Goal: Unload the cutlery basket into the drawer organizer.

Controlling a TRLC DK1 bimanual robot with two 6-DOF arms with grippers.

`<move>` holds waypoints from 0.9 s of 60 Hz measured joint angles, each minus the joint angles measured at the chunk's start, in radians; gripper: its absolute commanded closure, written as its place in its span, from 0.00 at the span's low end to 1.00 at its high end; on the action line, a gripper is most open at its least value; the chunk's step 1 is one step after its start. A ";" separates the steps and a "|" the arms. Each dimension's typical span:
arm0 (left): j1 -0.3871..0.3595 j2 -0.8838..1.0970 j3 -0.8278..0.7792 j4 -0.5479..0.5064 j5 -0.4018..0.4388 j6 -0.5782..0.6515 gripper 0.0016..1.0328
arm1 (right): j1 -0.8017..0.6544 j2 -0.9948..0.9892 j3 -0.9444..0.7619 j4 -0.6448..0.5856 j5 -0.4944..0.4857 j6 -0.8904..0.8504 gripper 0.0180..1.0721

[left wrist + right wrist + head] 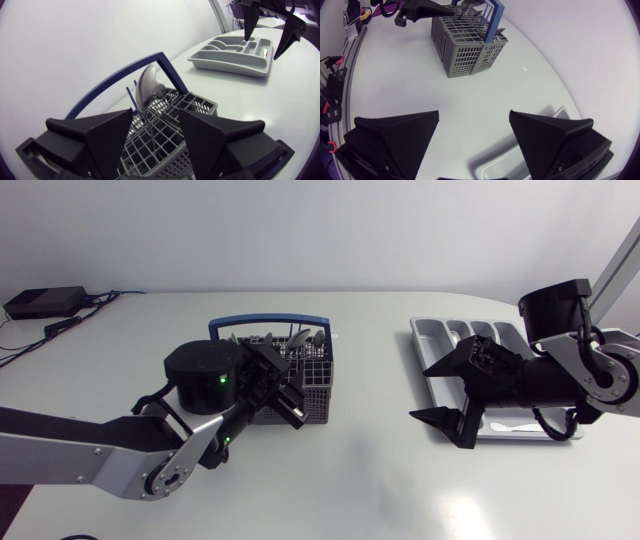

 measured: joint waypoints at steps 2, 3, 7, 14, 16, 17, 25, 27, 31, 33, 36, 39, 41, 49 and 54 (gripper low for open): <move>-0.003 0.003 0.007 0.005 -0.008 0.000 0.38 | 0.000 0.000 0.000 0.000 0.000 0.001 0.04; -0.004 0.005 0.010 0.007 -0.012 0.000 0.38 | 0.000 0.000 0.000 0.000 0.000 0.001 0.04; -0.009 0.015 0.031 0.019 -0.028 0.000 0.39 | 0.000 0.000 0.000 0.000 0.000 0.003 0.04; -0.014 0.051 0.067 0.029 -0.053 0.000 0.43 | 0.000 0.000 0.000 0.000 0.000 0.004 0.04; -0.015 0.061 0.075 0.029 -0.061 0.000 0.43 | 0.000 0.000 0.000 0.000 0.000 0.003 0.04; -0.016 0.066 0.078 0.029 -0.064 0.000 0.45 | 0.000 0.000 0.000 0.000 0.000 0.003 0.04; -0.018 0.087 0.100 0.034 -0.089 0.001 0.53 | 0.000 0.000 -0.014 0.011 0.000 0.003 0.04; -0.020 0.092 0.106 0.036 -0.097 0.000 0.56 | 0.000 0.000 -0.019 0.011 0.000 0.003 0.04; -0.023 0.101 0.121 0.039 -0.109 0.000 0.58 | -0.001 0.000 -0.027 0.017 -0.005 0.003 0.04; -0.025 0.106 0.126 0.042 -0.114 0.000 0.61 | -0.001 0.000 -0.031 0.022 -0.008 0.003 0.04; -0.025 0.113 0.134 0.043 -0.120 0.000 0.61 | -0.001 0.000 -0.036 0.026 -0.009 0.003 0.04; -0.026 0.120 0.143 0.043 -0.127 0.000 0.63 | -0.001 0.000 -0.044 0.032 -0.014 0.003 0.04; -0.026 0.126 0.149 0.043 -0.135 0.000 0.65 | -0.002 0.000 -0.050 0.040 -0.019 0.003 0.04; -0.026 0.140 0.169 0.043 -0.156 0.001 0.70 | -0.014 -0.006 -0.058 0.046 -0.040 0.002 0.04; -0.026 0.142 0.175 0.043 -0.164 0.003 0.78 | -0.026 -0.019 -0.063 0.048 -0.055 -0.001 0.04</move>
